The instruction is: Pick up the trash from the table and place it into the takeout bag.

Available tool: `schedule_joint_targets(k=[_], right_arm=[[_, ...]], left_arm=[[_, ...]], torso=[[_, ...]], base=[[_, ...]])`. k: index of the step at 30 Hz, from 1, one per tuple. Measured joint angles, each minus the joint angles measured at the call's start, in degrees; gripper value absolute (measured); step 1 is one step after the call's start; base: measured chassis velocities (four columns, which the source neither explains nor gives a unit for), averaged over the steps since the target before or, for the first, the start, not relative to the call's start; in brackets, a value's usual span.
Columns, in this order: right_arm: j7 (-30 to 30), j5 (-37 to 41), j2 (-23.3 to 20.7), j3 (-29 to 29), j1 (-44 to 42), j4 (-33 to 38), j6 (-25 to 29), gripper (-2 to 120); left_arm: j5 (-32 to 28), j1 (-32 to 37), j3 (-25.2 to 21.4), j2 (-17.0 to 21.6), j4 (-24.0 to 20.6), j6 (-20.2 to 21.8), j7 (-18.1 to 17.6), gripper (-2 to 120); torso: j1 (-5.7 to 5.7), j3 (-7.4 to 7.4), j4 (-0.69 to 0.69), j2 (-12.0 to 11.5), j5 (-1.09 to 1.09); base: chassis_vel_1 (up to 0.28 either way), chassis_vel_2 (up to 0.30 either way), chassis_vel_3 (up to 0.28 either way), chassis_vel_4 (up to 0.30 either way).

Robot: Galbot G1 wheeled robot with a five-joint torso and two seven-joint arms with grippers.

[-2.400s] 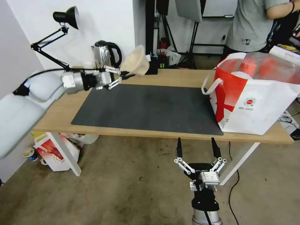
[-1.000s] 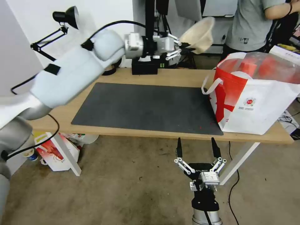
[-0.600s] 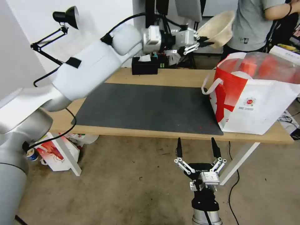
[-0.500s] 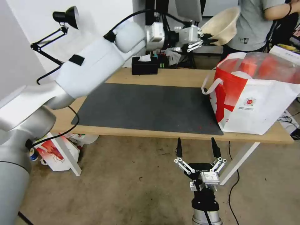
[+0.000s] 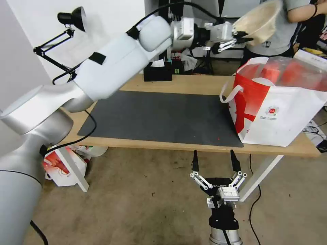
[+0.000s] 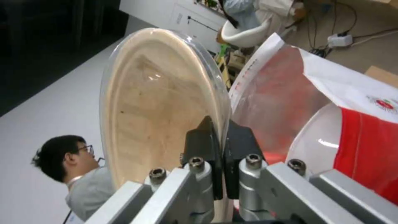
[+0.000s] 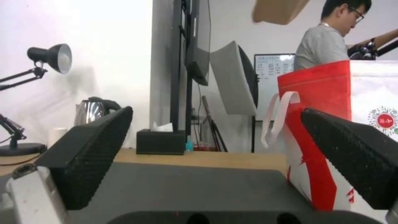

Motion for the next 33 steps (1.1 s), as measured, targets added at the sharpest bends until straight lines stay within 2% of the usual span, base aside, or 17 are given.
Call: schedule_joint_targets(k=[18,26,33], right_arm=[[0.0,0.0,0.0,0.0,0.0,0.0,0.0,100],[0.0,0.0,0.0,0.0,0.0,0.0,0.0,100],[0.0,0.0,0.0,0.0,0.0,0.0,0.0,100]], left_arm=[[3.51,1.72,0.37,-10.36,8.75,-3.56,0.14,0],[4.31,2.44,0.47,-11.57,10.62,-4.21,0.22,0],[5.7,3.57,0.34,-13.69,14.22,-5.59,0.36,0]], torso=[[0.0,0.01,-0.01,0.0,0.0],[0.0,0.0,0.0,0.0,0.0],[0.0,0.0,0.0,0.0,-0.01]], base=[[0.0,0.0,0.0,0.0],[0.0,0.0,0.0,0.0],[0.0,0.0,0.0,0.0]])
